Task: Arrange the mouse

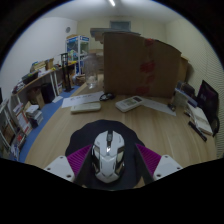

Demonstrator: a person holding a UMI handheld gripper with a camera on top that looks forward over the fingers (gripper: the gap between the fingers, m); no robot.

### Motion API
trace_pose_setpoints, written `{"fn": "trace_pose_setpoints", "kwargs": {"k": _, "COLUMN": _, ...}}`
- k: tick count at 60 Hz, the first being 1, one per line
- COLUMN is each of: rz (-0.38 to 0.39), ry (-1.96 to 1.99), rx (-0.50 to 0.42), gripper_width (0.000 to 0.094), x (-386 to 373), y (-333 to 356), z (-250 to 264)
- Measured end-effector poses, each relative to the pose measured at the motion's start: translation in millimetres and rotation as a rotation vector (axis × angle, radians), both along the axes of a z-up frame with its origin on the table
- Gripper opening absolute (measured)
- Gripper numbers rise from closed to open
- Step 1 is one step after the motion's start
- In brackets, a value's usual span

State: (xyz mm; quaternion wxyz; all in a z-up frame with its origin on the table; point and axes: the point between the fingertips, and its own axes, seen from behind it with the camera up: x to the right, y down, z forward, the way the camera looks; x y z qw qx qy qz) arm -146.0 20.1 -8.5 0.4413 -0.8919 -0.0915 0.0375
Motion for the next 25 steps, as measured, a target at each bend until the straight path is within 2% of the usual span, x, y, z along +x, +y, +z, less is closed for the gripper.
{"fn": "trace_pose_setpoints", "kwargs": {"k": 9, "rz": 0.084, "ry": 0.104, "rx": 0.045, "gripper_width": 0.0846, "x": -4, "y": -41, "z": 27}}
{"fn": "trace_pose_setpoints", "kwargs": {"k": 25, "rz": 0.224, "ry": 0.263, "rx": 0.124, "gripper_width": 0.0841, "x": 17, "y": -152, "z": 65}}
